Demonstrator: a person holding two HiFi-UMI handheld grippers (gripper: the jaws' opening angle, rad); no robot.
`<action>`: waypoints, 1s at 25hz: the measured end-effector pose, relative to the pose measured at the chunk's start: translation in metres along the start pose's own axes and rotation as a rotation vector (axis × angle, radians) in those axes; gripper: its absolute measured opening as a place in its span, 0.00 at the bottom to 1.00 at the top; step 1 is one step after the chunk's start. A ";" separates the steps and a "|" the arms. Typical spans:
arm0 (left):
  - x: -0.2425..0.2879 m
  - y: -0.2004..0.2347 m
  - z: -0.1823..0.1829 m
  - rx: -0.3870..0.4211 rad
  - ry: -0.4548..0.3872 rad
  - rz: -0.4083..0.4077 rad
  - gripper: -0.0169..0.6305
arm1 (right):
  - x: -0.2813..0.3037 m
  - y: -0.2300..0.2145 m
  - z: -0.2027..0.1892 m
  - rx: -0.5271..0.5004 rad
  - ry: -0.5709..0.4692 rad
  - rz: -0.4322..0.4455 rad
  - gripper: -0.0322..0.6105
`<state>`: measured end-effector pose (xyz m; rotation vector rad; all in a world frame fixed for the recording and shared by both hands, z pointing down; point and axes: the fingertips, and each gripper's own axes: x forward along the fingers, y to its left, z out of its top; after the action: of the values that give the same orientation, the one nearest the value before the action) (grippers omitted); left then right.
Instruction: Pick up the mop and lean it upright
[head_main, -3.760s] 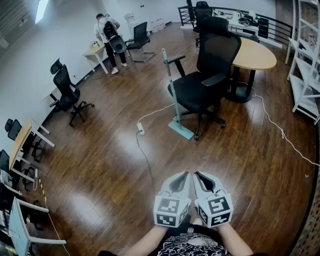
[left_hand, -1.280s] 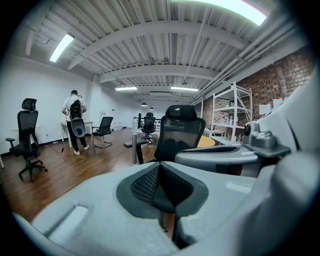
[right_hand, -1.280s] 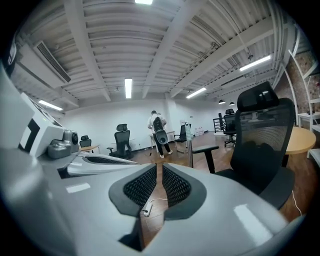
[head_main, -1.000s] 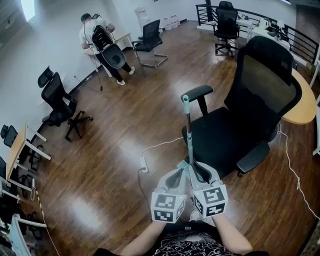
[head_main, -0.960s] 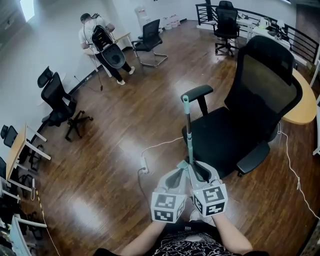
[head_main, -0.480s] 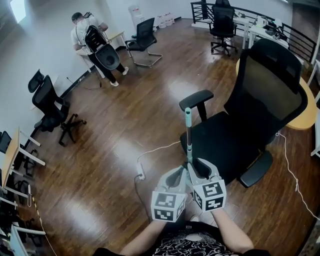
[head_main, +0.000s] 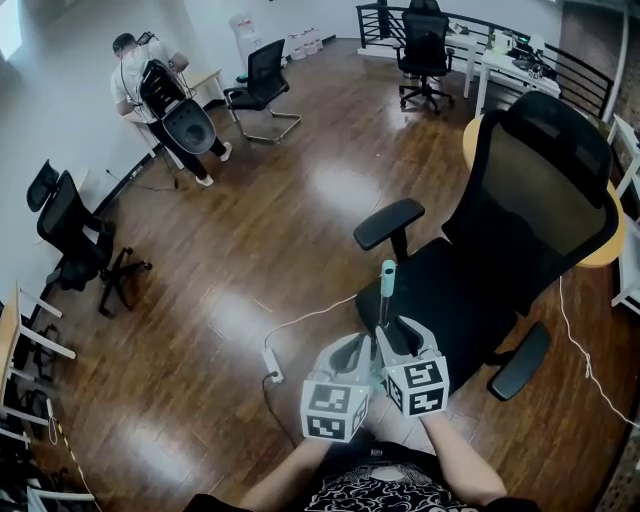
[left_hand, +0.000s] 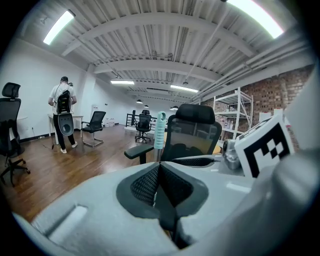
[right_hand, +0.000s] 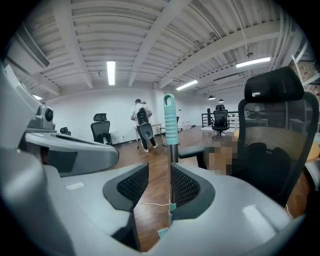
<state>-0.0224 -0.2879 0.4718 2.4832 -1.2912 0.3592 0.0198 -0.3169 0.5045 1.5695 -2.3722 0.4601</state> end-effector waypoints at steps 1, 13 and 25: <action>0.004 0.004 0.001 0.002 0.002 -0.006 0.03 | 0.006 -0.003 -0.001 0.007 0.003 -0.011 0.25; 0.030 0.047 0.019 0.023 -0.005 -0.050 0.03 | 0.064 -0.032 -0.005 0.020 0.037 -0.117 0.32; 0.022 0.063 0.013 -0.026 -0.024 0.028 0.03 | 0.064 -0.030 -0.006 -0.020 0.059 -0.087 0.19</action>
<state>-0.0611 -0.3433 0.4781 2.4570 -1.3331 0.3180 0.0228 -0.3793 0.5378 1.6195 -2.2486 0.4558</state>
